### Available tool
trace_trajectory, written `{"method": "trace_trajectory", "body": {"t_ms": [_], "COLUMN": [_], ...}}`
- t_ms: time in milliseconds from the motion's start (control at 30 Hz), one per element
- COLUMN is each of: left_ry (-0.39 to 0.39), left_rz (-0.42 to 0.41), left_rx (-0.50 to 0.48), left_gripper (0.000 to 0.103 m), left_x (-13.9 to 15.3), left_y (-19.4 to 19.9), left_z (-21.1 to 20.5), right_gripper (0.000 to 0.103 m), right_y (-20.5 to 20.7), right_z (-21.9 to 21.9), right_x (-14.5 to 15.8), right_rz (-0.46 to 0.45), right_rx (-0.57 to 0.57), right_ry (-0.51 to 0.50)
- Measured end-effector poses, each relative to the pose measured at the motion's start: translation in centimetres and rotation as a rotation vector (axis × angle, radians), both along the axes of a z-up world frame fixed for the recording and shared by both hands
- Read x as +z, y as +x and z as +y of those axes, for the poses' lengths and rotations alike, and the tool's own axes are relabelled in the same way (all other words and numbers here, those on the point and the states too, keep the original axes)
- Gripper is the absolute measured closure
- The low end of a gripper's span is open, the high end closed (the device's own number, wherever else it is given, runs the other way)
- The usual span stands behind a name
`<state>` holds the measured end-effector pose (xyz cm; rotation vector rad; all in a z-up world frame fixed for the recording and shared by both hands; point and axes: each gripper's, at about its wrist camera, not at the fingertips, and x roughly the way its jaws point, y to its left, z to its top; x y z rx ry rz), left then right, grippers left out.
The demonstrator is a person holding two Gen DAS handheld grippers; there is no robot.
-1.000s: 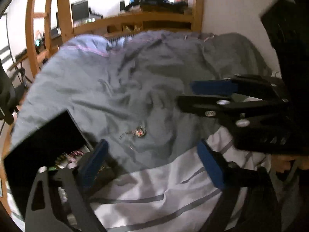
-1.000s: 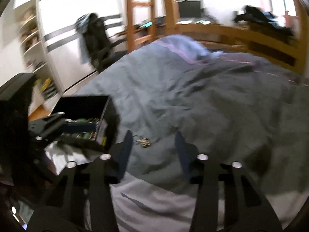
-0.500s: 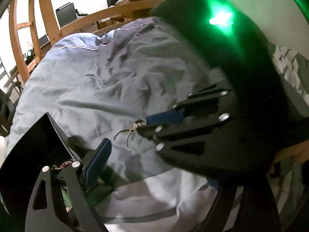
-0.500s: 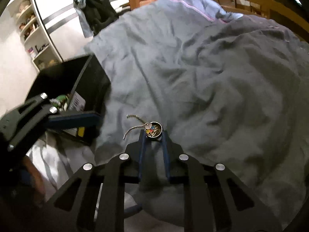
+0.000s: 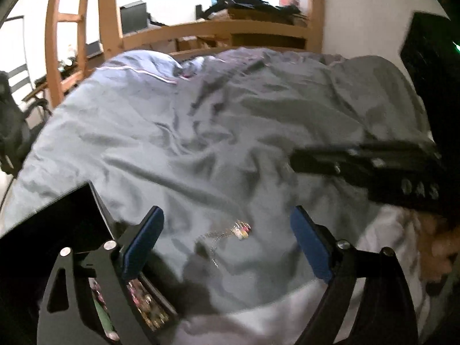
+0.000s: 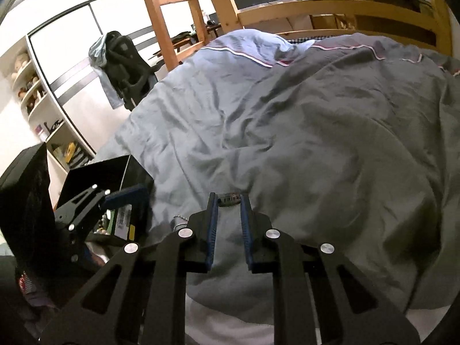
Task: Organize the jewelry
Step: 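Close the right tool on the dark ring while the left tool moves to the pendant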
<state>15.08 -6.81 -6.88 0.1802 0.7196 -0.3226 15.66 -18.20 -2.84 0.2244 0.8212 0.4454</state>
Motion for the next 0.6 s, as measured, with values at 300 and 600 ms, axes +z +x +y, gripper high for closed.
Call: {"method": "trace_trajectory", "body": {"t_ms": [300,600], "left_ry": [0.035,0.057], "left_rz": [0.128,0.131], "left_rx": [-0.059,-0.025], "left_gripper": [0.077,0.091], "left_x": [-2.9,-3.0], "left_y": [2.5,2.0], "left_z": [-2.4,-2.3], "right_gripper": [0.087,0.086], "right_y": [0.6,0.4], "right_z": [-1.5,-1.5], "right_x": [0.0,0.4], "right_rz": [-0.004,-0.012], "right_rx": [-0.069,-0.061], "right_ry": [0.038,0.05]}}
